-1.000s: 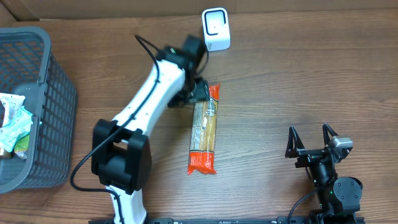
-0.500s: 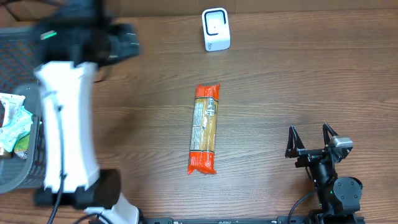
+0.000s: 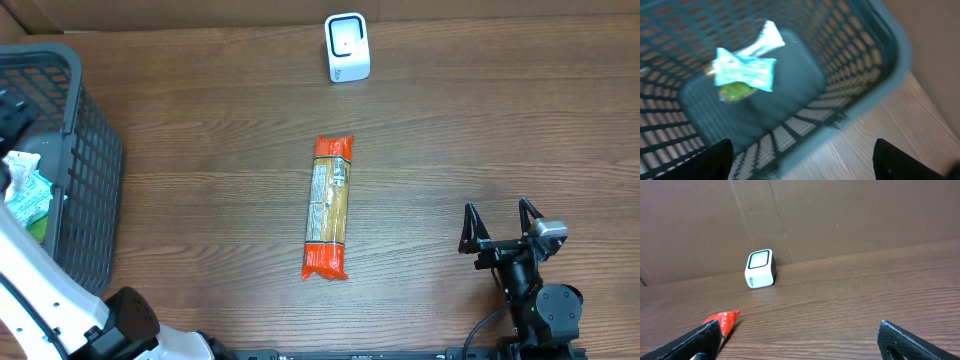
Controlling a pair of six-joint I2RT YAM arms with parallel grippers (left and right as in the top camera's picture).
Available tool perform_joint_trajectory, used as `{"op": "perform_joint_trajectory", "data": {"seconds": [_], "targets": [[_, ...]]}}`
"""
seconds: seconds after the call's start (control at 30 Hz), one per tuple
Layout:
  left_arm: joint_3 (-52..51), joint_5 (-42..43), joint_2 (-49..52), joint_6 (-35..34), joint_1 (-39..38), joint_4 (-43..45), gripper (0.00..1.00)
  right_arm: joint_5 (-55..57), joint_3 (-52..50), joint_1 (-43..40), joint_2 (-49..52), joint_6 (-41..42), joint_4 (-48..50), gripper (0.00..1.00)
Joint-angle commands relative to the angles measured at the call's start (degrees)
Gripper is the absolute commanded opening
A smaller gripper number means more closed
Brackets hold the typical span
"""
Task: Scan the item barcode
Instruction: 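Return the left gripper to the basket and grasp the mint-green snack pack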
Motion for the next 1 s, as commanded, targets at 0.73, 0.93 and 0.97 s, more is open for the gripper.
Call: {"op": "perform_joint_trajectory", "data": {"seconds": [0.73,0.93,0.97], "targets": [[-1.18,-6.82,22.36,19.43,5.97,2.67,0.7,0.57,-0.52,0.35,-0.39,-0.07,0.39,1.0],[-1.29,-6.84,25.31,22.34,5.95,2.69,0.71,0.57,-0.52,0.35,-0.39,-0.07,0.39,1.0],[-1.29,-6.84,25.79,23.15,5.95,2.73,0.73,0.57,-0.52,0.35,-0.39,-0.04,0.39,1.0]]}}
